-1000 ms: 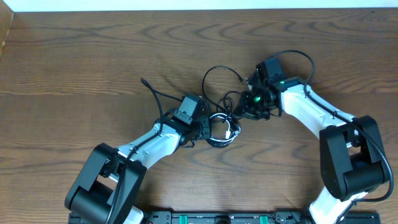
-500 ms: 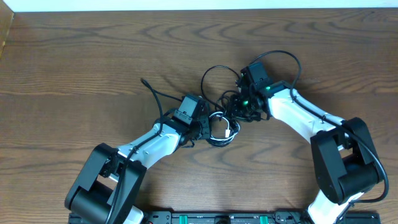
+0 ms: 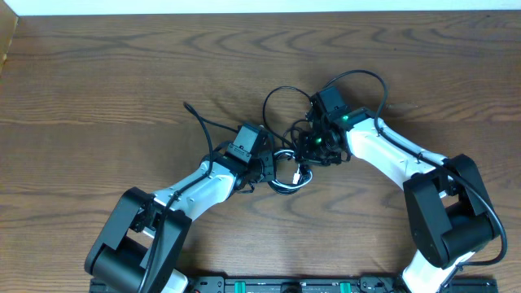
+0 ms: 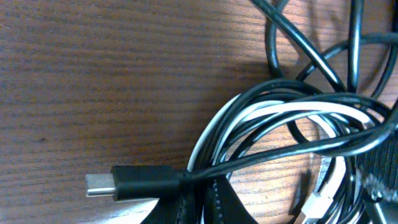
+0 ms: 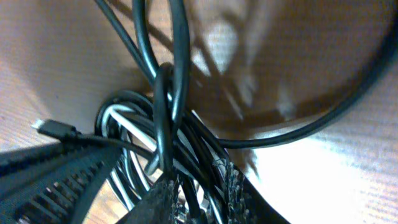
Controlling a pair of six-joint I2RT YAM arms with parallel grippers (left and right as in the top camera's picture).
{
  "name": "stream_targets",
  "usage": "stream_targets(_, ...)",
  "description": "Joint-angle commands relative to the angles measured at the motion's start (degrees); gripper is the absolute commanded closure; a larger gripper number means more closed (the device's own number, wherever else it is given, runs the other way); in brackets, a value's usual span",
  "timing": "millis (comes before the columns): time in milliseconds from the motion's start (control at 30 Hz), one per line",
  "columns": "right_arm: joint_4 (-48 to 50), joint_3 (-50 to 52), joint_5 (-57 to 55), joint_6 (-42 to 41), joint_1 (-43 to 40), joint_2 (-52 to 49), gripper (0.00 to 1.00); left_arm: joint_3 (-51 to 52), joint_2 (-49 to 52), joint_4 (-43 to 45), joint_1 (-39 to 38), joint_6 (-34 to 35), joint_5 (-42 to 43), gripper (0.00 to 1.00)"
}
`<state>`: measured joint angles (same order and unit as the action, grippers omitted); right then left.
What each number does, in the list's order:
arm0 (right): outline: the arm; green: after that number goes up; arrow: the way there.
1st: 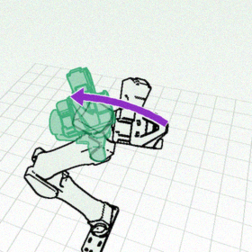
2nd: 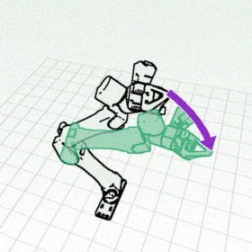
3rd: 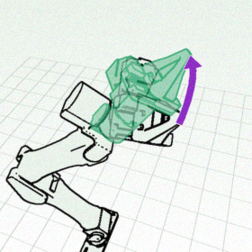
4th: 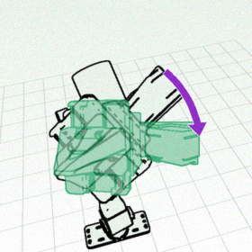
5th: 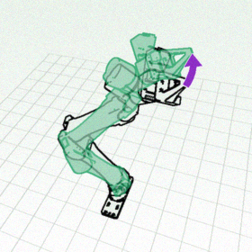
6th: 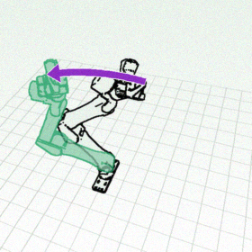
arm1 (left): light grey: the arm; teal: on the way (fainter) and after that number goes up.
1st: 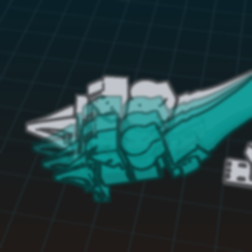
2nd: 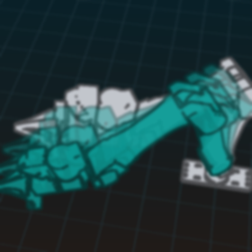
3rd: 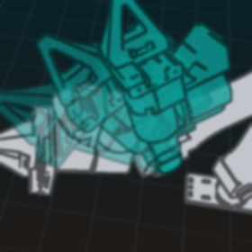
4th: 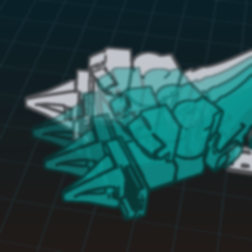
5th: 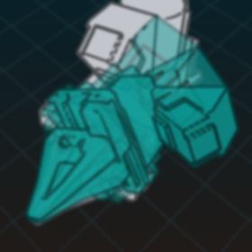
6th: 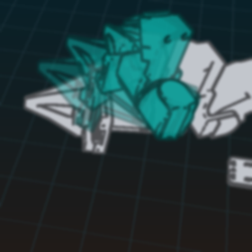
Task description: Untangle cables
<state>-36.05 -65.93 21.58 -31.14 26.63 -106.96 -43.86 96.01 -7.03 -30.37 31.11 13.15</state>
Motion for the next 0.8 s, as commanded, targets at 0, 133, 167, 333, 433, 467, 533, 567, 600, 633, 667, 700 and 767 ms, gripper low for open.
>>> stream_targets(0, -1.09, 0.17, 3.50, 2.97, 0.79, 0.87, 0.79, 1.64, 2.03, -0.94, 0.24, -0.42, -2.25, 0.92)
stream_targets(133, -0.55, 0.17, 6.03, 4.68, 0.72, 0.87, 0.79, 1.64, 2.03, -0.96, 0.24, -0.44, -2.25, 0.92)
stream_targets(167, -0.39, 0.17, 5.66, 4.68, 0.66, 0.87, 0.79, 1.64, 2.03, -0.96, 0.24, -0.42, -2.25, 0.92)
stream_targets(333, 1.73, 0.17, 5.35, 4.37, -0.33, 0.87, 0.79, 1.64, 2.03, -0.94, 0.24, -0.42, -2.23, 0.92)
stream_targets(433, 2.95, 0.17, 6.38, 3.80, -0.39, 0.87, 0.78, 1.64, 2.03, -0.96, 0.24, -0.44, -2.25, 0.92)
stream_targets(467, 3.26, 0.17, 7.54, 3.78, -0.39, 0.87, 0.78, 1.64, 2.03, -0.96, 0.24, -0.44, -2.25, 0.92)
stream_targets(533, 3.69, 0.17, 8.98, 3.78, -0.39, 0.87, 0.77, 1.64, 2.03, -0.96, 0.24, -0.44, -2.25, 0.92)
stream_targets(567, 3.72, 0.17, 8.68, 3.76, -0.42, 0.87, 0.77, 1.64, 2.03, -0.96, 0.24, -0.44, -2.25, 0.92)
stream_targets(600, 3.76, 0.17, 8.17, 3.76, -0.42, 0.87, 0.78, 1.64, 2.03, -0.96, 0.24, -0.42, -2.25, 0.92)
stream_targets(633, 3.74, 0.17, 7.39, 3.72, -0.42, 0.87, 0.78, 1.64, 2.03, -0.96, 0.24, -0.44, -2.25, 0.92)
stream_targets(667, 3.72, 0.17, 6.25, 3.61, -0.39, 0.87, 0.79, 1.64, 2.03, -0.96, 0.24, -0.44, -2.25, 0.92)
stream_targets(700, 3.72, 0.17, 5.31, 3.17, -0.39, 0.87, 0.79, 1.64, 2.03, -0.96, 0.24, -0.42, -2.23, 0.92)
stream_targets(767, 3.78, 0.17, 3.45, 1.70, -0.33, 0.87, 0.79, 1.64, 2.03, -0.96, 0.24, -0.42, -2.25, 0.92)
